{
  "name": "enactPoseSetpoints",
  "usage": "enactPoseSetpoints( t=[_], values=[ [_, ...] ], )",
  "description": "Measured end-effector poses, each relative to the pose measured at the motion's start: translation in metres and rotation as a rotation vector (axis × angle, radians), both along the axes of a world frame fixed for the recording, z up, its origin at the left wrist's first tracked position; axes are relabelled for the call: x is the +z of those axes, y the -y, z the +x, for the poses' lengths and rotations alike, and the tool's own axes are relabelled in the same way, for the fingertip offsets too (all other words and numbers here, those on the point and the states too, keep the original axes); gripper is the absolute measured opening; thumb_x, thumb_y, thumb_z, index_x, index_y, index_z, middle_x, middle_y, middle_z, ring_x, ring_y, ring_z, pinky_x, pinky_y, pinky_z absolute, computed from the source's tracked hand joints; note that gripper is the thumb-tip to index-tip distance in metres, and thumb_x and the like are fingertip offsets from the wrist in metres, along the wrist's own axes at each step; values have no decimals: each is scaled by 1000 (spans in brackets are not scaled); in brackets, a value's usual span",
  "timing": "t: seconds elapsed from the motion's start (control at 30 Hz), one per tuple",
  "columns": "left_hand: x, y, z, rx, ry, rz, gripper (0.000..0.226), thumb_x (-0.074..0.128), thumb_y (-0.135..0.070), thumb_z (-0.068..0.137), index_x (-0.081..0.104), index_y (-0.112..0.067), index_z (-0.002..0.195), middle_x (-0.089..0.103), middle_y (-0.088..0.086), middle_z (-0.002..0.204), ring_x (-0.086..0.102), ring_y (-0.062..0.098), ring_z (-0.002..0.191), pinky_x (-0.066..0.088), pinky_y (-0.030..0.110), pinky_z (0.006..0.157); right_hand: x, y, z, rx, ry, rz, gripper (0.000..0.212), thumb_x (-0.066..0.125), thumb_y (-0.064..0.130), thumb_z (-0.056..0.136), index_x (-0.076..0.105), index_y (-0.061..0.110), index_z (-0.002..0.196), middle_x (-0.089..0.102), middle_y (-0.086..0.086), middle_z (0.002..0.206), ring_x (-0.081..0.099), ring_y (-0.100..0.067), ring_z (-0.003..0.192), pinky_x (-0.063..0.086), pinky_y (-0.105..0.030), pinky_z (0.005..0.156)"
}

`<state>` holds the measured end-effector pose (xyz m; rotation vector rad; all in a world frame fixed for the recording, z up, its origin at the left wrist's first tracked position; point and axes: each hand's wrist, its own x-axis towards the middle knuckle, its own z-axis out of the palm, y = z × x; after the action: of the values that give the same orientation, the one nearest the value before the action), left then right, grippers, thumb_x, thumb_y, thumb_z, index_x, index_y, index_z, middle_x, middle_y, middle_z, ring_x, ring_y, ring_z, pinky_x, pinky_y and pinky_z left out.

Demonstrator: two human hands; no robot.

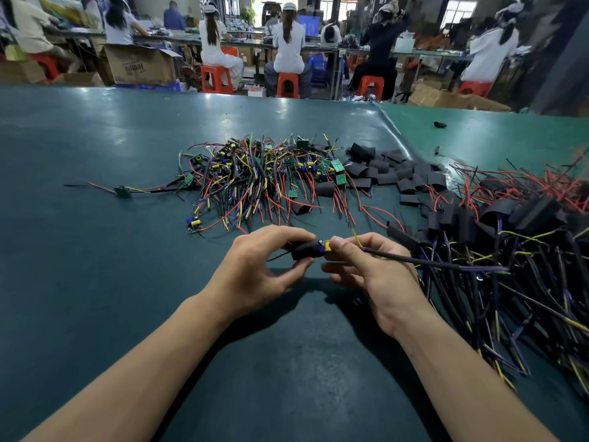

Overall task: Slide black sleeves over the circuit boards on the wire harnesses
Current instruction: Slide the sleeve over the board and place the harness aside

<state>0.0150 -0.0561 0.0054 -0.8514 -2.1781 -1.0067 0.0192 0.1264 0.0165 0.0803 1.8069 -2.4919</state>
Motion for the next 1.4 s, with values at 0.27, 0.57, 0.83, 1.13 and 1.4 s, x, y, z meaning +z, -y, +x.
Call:
enactPoseSetpoints(
  t=[0.27, 0.57, 0.83, 1.13, 1.4],
  values=[
    [-1, -1, -1, -39, -41, -21, 30, 80, 1, 76, 71, -2, 105, 73, 6, 105, 70, 18, 95, 57, 40, 82, 1, 1, 3, -31, -72, 134, 11, 75, 7, 82, 65, 1, 81, 72, -10, 72, 70, -21, 67, 52, -24, 50],
    [-2, -8, 0, -25, -92, -41, 28, 78, 0, 79, 71, 1, 106, 73, 7, 103, 71, 22, 91, 57, 39, 80, 0, 8, 7, -107, -15, 80, 17, 78, 14, 79, 68, 0, 79, 70, -7, 66, 62, -12, 54, 46, -20, 44],
    [0, -10, 4, -1, -61, -3, 32, 80, -3, 79, 72, -3, 109, 73, 2, 95, 69, 15, 82, 56, 33, 77, 0, 15, 12, -34, -68, 136, 31, 70, 41, 84, 76, 11, 79, 75, -9, 77, 68, -18, 64, 48, -23, 46],
    [2, -8, 4, 9, -29, 29, 31, 82, -6, 77, 71, -1, 106, 73, 3, 100, 70, 14, 89, 57, 34, 83, -2, 12, 8, -65, -115, 126, 35, 59, 40, 94, 71, 11, 78, 73, -15, 76, 69, -24, 60, 49, -26, 45],
    [3, -6, 5, -6, 10, 49, 31, 85, -7, 73, 71, -2, 101, 74, 2, 97, 71, 14, 88, 57, 35, 81, -4, 8, 8, -104, -199, 281, 38, 57, 42, 95, 70, 11, 77, 73, -7, 70, 71, -20, 60, 51, -29, 44]
  ],
)
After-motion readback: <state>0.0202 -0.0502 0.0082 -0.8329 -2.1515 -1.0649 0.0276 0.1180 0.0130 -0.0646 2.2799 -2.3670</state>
